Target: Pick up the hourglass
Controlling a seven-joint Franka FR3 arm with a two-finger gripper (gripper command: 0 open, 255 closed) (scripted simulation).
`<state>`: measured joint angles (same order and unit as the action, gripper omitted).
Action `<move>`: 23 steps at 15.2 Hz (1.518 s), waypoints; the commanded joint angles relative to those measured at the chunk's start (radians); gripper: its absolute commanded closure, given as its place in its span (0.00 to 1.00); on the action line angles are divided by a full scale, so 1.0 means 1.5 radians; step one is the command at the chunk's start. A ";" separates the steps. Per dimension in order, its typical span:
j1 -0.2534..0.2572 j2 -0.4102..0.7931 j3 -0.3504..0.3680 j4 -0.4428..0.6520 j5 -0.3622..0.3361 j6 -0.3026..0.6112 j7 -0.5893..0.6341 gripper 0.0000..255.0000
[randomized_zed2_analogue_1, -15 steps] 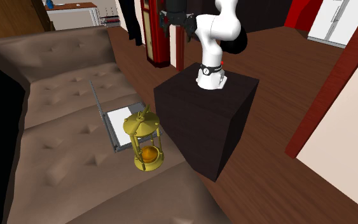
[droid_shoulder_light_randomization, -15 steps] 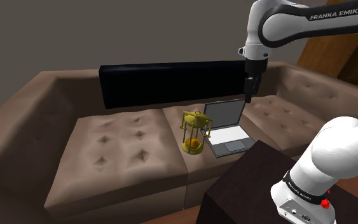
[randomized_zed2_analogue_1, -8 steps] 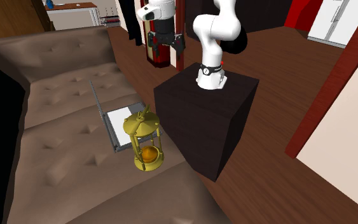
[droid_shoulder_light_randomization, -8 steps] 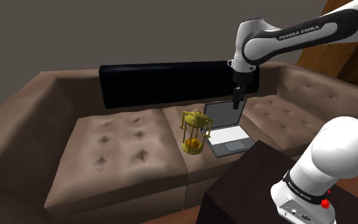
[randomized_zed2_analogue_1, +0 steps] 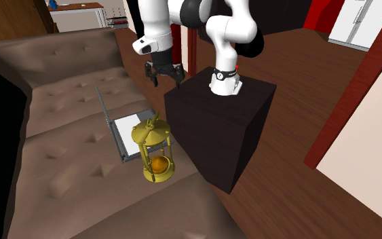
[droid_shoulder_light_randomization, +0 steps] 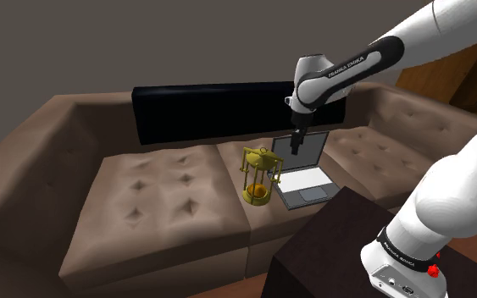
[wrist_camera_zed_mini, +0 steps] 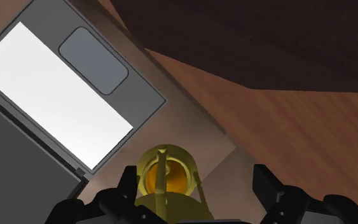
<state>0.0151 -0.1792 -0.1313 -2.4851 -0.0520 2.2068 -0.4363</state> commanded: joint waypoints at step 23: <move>0.000 0.243 -0.003 0.079 0.066 0.182 -0.097 1.00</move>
<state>0.0150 0.1848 -0.1357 -2.3663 0.0472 2.4800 -0.5817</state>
